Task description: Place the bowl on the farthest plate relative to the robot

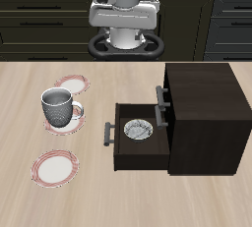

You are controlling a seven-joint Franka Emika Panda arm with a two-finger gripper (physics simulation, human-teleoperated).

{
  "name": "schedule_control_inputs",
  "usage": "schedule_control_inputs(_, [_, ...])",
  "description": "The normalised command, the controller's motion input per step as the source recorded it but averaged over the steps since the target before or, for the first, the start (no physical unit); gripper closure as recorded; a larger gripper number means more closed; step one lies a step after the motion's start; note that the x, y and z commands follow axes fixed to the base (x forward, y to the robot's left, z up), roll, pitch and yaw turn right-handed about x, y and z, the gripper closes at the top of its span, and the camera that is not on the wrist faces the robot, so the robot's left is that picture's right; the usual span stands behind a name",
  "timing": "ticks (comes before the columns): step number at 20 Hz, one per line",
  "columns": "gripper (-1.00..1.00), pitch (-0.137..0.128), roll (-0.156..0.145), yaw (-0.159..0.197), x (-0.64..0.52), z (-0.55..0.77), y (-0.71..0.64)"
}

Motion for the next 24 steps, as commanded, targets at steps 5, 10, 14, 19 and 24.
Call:
schedule_control_inputs(5, [-1.00,-0.016,0.000,0.037,0.26,0.00,-0.03])
schedule_control_inputs(10, [-1.00,-0.023,0.019,0.018,0.19,0.07,-0.03])
schedule_control_inputs(14, [-1.00,-0.021,0.026,0.012,0.19,0.07,-0.07])
schedule_control_inputs(19, [-1.00,-0.025,0.008,0.009,0.26,0.14,-0.08])
schedule_control_inputs(24, [-1.00,-0.007,-0.001,0.006,0.25,0.05,-0.02])
